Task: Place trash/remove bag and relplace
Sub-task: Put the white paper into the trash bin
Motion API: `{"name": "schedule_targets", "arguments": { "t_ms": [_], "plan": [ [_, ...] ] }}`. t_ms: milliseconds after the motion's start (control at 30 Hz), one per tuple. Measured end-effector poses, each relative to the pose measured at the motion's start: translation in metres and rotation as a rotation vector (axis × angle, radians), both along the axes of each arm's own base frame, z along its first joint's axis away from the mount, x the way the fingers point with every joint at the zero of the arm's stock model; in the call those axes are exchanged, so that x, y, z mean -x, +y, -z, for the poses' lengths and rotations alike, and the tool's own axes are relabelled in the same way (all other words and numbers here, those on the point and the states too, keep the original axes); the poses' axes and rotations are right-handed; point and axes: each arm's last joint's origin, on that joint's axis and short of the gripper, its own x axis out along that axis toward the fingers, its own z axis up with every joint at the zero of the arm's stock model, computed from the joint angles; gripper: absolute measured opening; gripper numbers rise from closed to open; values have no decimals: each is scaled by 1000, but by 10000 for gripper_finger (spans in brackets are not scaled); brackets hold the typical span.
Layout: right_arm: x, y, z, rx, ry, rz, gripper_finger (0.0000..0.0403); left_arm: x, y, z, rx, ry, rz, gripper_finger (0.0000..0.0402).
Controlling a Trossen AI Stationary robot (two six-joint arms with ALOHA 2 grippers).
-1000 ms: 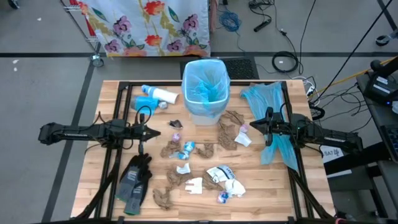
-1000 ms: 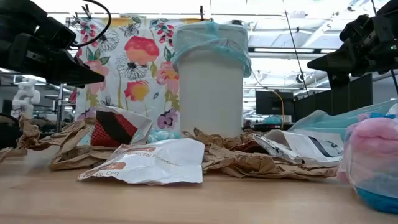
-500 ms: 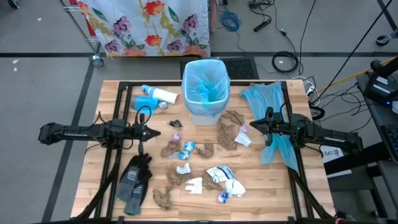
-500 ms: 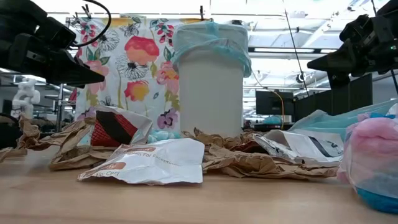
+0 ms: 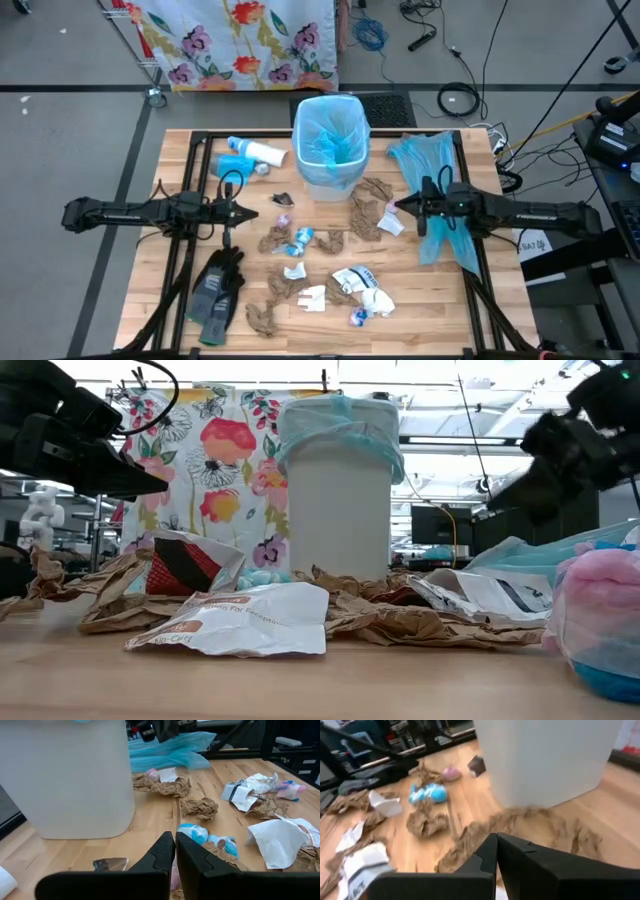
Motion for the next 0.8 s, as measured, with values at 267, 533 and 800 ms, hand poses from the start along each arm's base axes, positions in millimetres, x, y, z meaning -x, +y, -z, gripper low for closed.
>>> {"name": "schedule_targets", "arguments": {
  "t_ms": [267, 533, 800],
  "plan": [
    [-16, -8, -64, 107, 152, 115, 0, 0, 0, 0, 0, 0, 0, 25],
    [-10, -11, -131, 59, 360, 288, 0, 0, 0, 0, 0, 0, 0, 25],
    [-5, -10, -155, -313, 377, 538, 0, 0, 0, 0, 0, 0, 0, 25]
  ]
}}
